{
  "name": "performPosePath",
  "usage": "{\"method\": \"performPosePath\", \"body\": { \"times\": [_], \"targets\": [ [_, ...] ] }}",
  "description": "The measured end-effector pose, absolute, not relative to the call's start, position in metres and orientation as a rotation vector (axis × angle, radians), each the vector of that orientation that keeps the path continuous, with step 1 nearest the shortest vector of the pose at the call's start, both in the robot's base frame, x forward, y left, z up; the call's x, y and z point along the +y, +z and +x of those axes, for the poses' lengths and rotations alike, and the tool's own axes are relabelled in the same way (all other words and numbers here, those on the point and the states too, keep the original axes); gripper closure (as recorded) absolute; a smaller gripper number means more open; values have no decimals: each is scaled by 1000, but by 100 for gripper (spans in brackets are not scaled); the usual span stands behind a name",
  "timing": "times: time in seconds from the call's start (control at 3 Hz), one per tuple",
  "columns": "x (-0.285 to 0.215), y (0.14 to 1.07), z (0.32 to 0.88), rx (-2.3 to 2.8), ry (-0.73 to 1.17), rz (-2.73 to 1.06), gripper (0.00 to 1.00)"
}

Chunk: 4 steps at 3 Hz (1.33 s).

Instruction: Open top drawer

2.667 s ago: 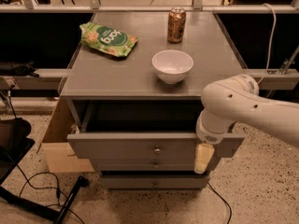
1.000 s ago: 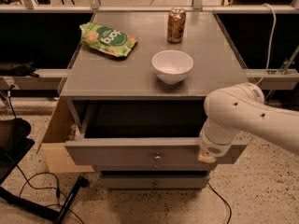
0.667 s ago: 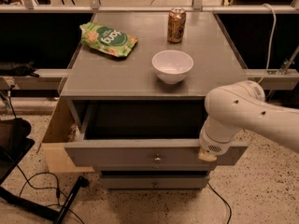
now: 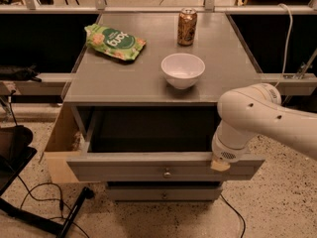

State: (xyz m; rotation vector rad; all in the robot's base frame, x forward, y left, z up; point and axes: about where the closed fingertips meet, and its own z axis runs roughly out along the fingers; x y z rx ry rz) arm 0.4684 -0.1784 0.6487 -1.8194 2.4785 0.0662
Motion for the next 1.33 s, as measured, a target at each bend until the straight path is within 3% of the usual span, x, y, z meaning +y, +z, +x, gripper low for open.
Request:
{"method": "performPosePath", "body": {
  "times": [1.33],
  "targets": [
    [-184, 652, 442, 2507, 143, -1843, 100]
  ]
}}
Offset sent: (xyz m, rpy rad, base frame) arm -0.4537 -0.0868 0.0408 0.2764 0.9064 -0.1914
